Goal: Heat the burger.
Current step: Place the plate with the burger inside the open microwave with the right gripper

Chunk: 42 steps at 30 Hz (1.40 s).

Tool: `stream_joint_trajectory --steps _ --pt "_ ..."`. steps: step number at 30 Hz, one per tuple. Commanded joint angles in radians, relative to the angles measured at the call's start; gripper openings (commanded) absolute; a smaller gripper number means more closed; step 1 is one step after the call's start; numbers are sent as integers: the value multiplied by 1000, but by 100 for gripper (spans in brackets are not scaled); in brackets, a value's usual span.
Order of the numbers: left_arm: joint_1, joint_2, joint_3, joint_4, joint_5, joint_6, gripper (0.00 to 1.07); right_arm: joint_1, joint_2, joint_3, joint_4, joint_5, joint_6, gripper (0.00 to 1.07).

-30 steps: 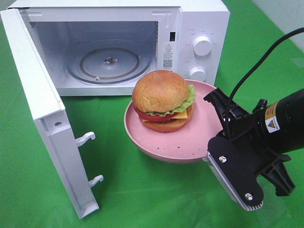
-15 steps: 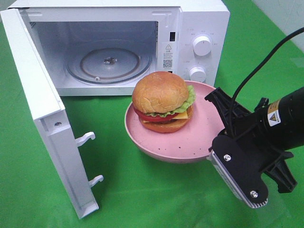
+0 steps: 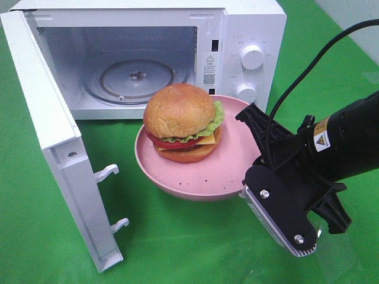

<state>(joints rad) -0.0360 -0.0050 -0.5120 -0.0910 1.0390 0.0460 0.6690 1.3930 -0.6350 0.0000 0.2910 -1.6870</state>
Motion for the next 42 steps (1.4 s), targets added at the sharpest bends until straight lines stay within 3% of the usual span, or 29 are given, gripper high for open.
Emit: stream_joint_trajectory --steps 1,9,42 --pt "4 -19 2 2 -4 -6 100 6 -2 -20 0 -68 -8 0" --pt "4 -19 2 2 -4 -6 100 6 4 -22 0 -94 -8 0" --pt "4 -19 2 2 -4 -6 100 41 324 -357 0 -49 46 0"
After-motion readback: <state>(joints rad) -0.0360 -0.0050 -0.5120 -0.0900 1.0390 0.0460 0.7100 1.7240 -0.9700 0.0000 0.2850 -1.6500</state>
